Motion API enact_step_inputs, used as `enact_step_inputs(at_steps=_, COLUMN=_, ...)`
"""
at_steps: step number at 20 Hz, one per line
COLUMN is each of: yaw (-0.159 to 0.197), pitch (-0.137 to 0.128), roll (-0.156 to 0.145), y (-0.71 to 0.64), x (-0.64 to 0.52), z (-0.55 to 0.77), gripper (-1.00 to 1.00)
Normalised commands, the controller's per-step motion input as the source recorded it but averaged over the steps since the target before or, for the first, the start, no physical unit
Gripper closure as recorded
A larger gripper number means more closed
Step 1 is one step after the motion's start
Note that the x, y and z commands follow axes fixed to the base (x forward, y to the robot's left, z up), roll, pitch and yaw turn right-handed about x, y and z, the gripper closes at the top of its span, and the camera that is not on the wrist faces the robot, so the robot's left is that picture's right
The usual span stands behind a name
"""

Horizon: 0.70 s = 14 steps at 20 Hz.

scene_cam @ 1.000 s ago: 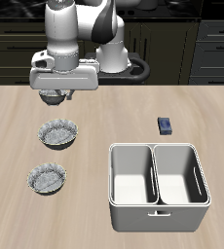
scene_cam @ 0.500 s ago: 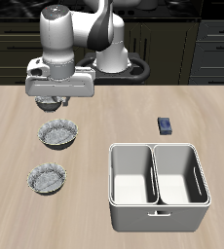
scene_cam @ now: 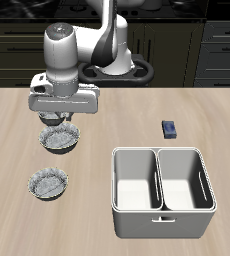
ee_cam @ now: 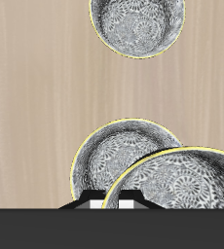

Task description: Stack the smallest bowl on the largest bowl

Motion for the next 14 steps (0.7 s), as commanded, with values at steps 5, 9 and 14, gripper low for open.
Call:
enact_step_inputs(at_steps=5, yaw=-0.008, pitch=0.059, roll=0.002, y=0.13, x=0.0, z=-0.39, gripper=1.0)
enact_step_inputs(at_steps=9, yaw=0.003, pitch=0.036, roll=0.027, y=0.14, x=0.01, z=-0.27, gripper=1.0)
enact_step_inputs(at_steps=14, yaw=0.019, pitch=0.058, roll=-0.03, y=-0.02, x=0.0, z=-0.24, gripper=1.0)
